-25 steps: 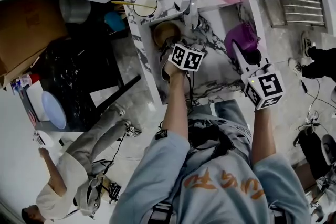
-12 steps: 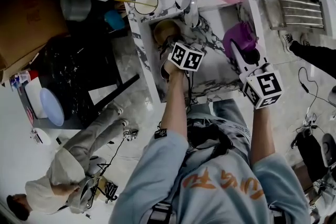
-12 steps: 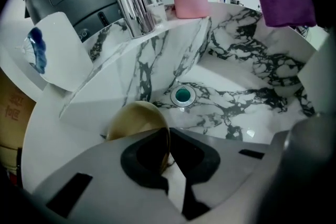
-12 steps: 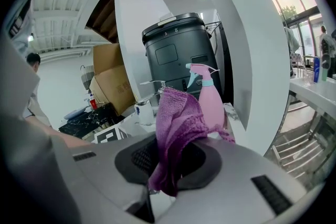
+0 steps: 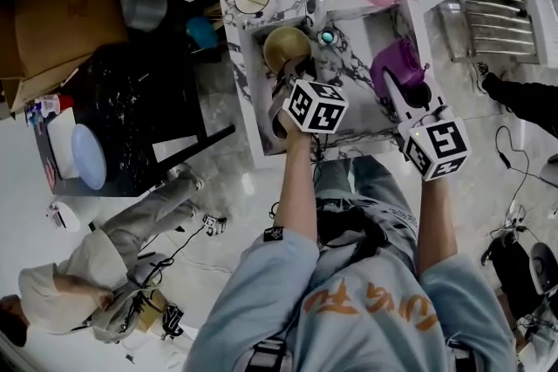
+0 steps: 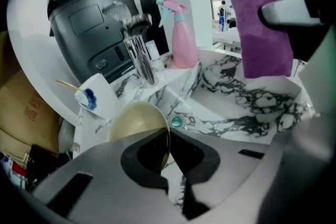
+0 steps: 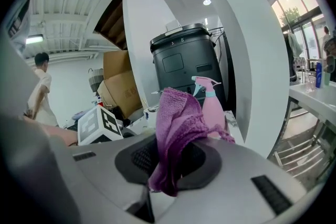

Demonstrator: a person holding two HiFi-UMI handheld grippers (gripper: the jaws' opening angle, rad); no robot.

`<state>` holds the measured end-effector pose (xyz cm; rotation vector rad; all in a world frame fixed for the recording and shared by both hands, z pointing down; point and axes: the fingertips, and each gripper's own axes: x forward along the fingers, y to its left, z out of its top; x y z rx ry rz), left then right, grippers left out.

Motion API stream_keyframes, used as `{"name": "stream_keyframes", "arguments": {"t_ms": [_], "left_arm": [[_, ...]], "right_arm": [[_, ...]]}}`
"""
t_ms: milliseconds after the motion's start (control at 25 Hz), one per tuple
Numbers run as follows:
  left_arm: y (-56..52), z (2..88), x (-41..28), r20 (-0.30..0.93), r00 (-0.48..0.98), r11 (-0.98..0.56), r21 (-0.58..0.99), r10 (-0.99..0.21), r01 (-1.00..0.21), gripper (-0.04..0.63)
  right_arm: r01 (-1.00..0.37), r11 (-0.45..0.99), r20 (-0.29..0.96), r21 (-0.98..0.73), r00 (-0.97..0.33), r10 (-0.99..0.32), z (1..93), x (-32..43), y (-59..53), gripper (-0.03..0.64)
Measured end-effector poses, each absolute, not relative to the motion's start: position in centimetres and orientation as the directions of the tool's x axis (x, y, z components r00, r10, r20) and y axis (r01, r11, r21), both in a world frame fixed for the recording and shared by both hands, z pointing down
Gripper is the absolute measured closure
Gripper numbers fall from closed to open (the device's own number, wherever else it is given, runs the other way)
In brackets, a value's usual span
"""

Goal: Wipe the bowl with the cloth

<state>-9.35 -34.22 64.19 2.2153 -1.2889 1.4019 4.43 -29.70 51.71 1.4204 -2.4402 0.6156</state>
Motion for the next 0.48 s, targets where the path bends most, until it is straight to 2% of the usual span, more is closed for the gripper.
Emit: {"name": "stream_keyframes", "arguments": {"t_ms": [480], "left_arm": [[-29.3, 52.1, -7.6, 0.623, 0.248, -0.462, -0.208, -0.742, -0.862, 0.562]], "right_arm": [[-0.834, 0.511, 0.318, -0.207, -0.552, -0.771, 47.6, 5.3, -25.1, 0.535]]}}
